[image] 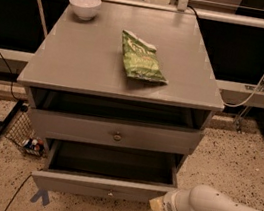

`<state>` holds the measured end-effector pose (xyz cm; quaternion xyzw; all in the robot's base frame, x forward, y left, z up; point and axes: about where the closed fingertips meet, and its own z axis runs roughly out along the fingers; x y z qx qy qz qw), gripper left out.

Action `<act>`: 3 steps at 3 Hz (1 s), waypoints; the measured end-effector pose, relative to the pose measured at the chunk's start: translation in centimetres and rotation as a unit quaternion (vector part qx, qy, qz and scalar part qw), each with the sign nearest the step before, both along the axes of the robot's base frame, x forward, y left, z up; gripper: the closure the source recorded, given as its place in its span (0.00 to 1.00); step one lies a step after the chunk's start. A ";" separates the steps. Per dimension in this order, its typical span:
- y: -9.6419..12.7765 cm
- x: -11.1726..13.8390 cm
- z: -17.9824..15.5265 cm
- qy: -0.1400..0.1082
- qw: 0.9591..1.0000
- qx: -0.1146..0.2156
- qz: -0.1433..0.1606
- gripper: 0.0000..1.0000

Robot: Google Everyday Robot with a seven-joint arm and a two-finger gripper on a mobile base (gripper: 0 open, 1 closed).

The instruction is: Close middle drawer

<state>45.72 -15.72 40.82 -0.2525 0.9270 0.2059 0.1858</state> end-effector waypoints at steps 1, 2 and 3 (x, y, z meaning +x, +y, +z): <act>0.2 0.5 -0.2 -0.009 1.000 0.004 -0.002 1.00; 0.3 3.7 -1.1 -0.046 0.999 0.010 -0.009 1.00; 0.3 6.0 -1.6 -0.074 0.997 0.013 -0.015 1.00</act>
Offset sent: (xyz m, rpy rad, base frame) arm 0.0679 0.0007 -0.0179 0.0292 -0.1635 -0.0344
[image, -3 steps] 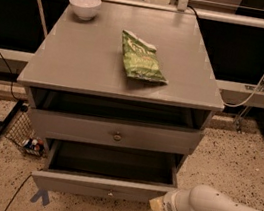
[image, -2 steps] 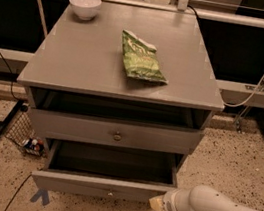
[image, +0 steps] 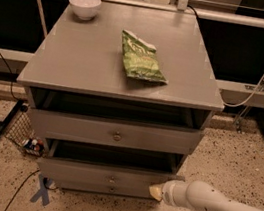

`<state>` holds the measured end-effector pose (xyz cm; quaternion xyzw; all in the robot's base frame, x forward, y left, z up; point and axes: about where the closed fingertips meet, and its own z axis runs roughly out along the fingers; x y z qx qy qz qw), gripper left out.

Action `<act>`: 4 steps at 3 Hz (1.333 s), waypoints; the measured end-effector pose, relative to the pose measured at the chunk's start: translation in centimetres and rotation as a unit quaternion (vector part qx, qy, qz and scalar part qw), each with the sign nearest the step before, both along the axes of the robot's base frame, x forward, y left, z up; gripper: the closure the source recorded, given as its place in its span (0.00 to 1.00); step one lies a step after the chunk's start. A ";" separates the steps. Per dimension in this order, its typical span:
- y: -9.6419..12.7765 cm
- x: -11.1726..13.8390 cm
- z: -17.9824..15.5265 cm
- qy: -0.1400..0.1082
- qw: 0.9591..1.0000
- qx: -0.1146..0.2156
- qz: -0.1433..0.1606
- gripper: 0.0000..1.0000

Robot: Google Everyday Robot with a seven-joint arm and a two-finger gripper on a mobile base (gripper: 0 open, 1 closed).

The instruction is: Close middle drawer

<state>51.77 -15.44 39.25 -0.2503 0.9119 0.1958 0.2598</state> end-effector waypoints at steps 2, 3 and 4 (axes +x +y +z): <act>-0.3 3.7 1.8 -0.078 0.997 0.010 -0.013 1.00; -0.2 4.4 2.8 -0.100 0.995 0.013 -0.015 1.00; 0.0 5.2 3.2 -0.113 0.993 0.018 -0.013 1.00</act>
Offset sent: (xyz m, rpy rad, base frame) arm 0.0515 -0.0080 0.0329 0.0243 -0.2317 -0.0435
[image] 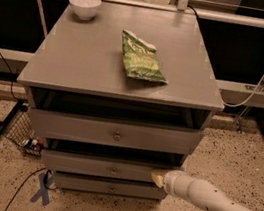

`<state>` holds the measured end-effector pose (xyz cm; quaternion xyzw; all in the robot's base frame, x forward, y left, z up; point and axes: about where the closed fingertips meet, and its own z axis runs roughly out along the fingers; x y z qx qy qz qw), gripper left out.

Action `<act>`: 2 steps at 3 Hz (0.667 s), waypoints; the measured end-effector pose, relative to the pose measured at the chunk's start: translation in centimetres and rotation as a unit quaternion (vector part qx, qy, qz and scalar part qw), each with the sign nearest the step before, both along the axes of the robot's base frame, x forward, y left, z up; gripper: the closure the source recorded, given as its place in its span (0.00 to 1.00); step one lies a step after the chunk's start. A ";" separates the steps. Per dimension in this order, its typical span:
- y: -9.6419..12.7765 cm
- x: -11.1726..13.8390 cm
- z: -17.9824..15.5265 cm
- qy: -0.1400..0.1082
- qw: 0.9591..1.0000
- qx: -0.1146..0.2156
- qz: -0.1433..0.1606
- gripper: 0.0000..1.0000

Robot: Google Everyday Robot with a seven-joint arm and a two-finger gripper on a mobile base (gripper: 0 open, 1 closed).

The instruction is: Close middle drawer

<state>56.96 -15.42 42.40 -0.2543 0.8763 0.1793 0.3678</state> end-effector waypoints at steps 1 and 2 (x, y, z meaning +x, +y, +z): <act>0.2 0.8 -0.2 -0.006 1.000 0.004 0.004 1.00; 0.4 1.6 -0.5 -0.008 1.000 0.007 0.012 1.00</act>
Offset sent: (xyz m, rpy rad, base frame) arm 0.0248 0.0016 -0.0078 0.0178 -0.0203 0.0303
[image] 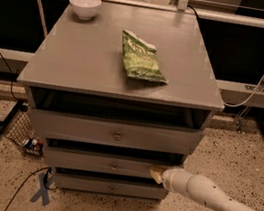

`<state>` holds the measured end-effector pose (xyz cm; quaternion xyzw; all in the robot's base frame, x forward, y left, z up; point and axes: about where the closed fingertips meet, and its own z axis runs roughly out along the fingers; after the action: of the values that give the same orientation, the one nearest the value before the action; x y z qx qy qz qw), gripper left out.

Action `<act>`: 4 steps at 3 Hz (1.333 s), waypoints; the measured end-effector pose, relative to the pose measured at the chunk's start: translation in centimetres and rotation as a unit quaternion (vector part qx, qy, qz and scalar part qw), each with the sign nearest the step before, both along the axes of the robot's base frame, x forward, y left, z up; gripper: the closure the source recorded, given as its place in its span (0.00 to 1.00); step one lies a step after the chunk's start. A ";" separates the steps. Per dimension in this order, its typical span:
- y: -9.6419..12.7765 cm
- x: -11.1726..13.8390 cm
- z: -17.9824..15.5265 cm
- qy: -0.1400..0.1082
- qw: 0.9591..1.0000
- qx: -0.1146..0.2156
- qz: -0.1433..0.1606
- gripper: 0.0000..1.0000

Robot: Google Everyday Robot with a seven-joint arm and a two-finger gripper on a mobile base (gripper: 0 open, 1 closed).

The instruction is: Close middle drawer

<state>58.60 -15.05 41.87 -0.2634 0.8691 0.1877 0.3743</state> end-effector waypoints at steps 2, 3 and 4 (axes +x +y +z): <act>0.3 0.2 -0.1 0.003 1.000 -0.006 0.014 1.00; -0.1 -1.3 -0.2 0.025 0.999 -0.022 0.017 1.00; -1.6 -3.9 -0.8 0.060 0.998 -0.035 0.004 1.00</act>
Offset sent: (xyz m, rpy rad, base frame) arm -0.0003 0.0004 0.0014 -0.0302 0.0152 0.0439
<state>54.72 -16.69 41.11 -0.2682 0.8949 0.1746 0.3112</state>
